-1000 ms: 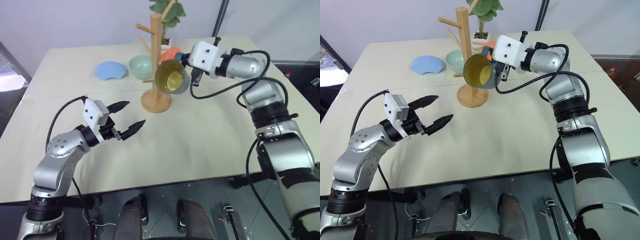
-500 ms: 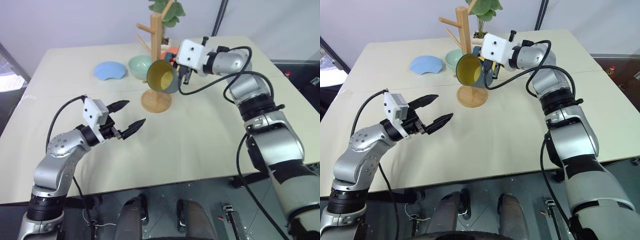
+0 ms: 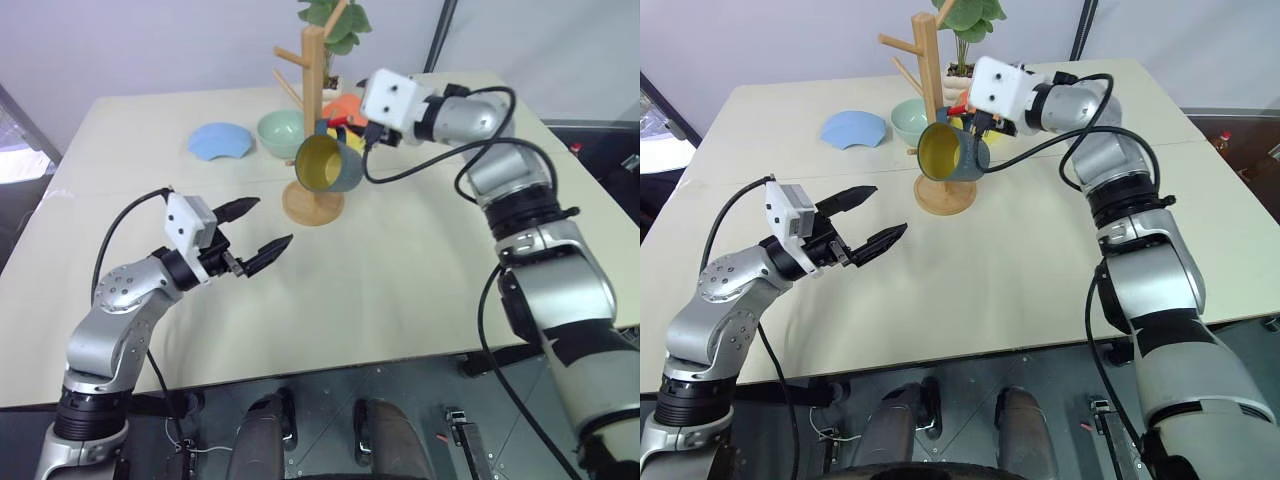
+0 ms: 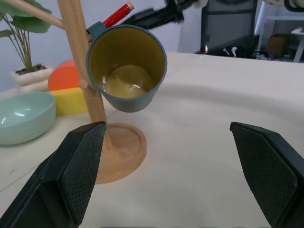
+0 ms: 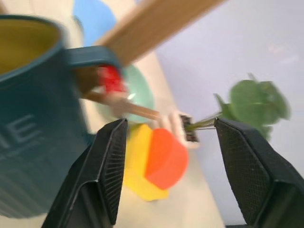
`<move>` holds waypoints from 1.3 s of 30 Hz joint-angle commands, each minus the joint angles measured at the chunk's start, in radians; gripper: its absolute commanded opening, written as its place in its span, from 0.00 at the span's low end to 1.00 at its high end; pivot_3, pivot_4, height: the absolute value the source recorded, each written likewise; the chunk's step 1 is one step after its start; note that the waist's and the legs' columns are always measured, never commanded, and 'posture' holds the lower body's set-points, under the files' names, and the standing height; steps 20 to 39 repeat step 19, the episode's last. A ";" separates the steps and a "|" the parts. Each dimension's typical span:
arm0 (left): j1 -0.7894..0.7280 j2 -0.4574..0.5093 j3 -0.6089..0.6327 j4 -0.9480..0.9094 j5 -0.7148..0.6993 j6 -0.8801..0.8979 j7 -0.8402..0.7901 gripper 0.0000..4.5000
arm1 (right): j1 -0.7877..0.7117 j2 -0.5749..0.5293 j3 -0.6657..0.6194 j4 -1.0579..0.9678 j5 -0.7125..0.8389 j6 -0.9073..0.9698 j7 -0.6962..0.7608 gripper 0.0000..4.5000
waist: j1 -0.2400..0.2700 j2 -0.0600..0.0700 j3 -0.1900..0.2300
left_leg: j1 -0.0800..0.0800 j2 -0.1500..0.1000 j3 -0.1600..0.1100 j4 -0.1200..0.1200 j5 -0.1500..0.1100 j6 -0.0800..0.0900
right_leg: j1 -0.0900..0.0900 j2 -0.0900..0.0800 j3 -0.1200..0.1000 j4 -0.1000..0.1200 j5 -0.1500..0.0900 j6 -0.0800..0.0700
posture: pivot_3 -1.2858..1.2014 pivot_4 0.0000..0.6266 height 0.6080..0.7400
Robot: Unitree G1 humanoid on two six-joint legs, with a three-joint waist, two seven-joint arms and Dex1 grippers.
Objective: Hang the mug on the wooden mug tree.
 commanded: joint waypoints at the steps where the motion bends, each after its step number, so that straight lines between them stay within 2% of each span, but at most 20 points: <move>1: -0.009 -0.013 0.049 -0.019 -0.028 0.013 0.044 1.00 | 0.053 -0.055 -0.140 -0.136 0.142 0.090 0.034 0.66 | 0.003 0.000 0.000 | 0.000 0.000 0.000 0.000 0.000 0.000 | 0.000 0.000 0.000 0.000 0.000 0.000 | 0.52 0.24 1.00; 4: 0.011 -0.046 0.095 0.017 -0.040 0.017 0.102 1.00 | 0.182 -0.081 -0.243 -0.240 0.266 0.188 0.065 0.66 | 0.004 -0.002 -0.001 | 0.000 0.000 -0.001 0.000 0.000 0.000 | 0.001 0.000 0.000 -0.001 0.000 0.000 | 0.52 0.24 1.00; 7: 0.045 -0.085 0.139 0.078 0.012 -0.021 0.184 1.00 | 0.344 -0.074 -0.324 -0.342 0.375 0.276 0.078 0.66 | 0.003 -0.003 -0.002 | 0.001 0.000 -0.001 0.001 0.000 0.000 | 0.003 0.000 0.000 -0.001 0.000 0.000 | 0.52 0.24 1.00; 11: 0.089 -0.143 0.195 0.174 0.032 -0.045 0.273 1.00 | 0.570 0.003 -0.379 -0.429 0.478 0.313 0.054 0.66 | -0.002 -0.004 -0.002 | 0.002 0.000 -0.002 0.001 0.000 0.000 | 0.002 0.000 0.000 0.000 0.000 0.000 | 0.52 0.24 1.00; 14: 0.109 -0.169 0.204 0.227 0.068 -0.082 0.310 1.00 | 0.673 0.053 -0.383 -0.433 0.494 0.309 0.032 0.66 | -0.002 -0.003 -0.002 | 0.003 0.001 -0.003 0.001 0.000 0.000 | 0.003 0.001 0.000 0.001 0.000 0.000 | 0.52 0.24 1.00; 19: 0.126 -0.179 0.200 0.259 0.093 -0.104 0.323 1.00 | 0.724 0.087 -0.370 -0.403 0.485 0.256 0.000 0.66 | 0.000 -0.003 -0.002 | 0.002 0.001 -0.003 0.002 0.000 0.000 | 0.001 0.000 0.000 -0.001 0.005 0.000 | 0.52 0.24 1.00; 39: 0.126 -0.179 0.200 0.259 0.093 -0.104 0.323 1.00 | 0.724 0.087 -0.370 -0.403 0.485 0.256 0.000 0.66 | 0.000 -0.003 -0.002 | 0.002 0.001 -0.003 0.002 0.000 0.000 | 0.001 0.000 0.000 -0.001 0.005 0.000 | 0.52 0.24 1.00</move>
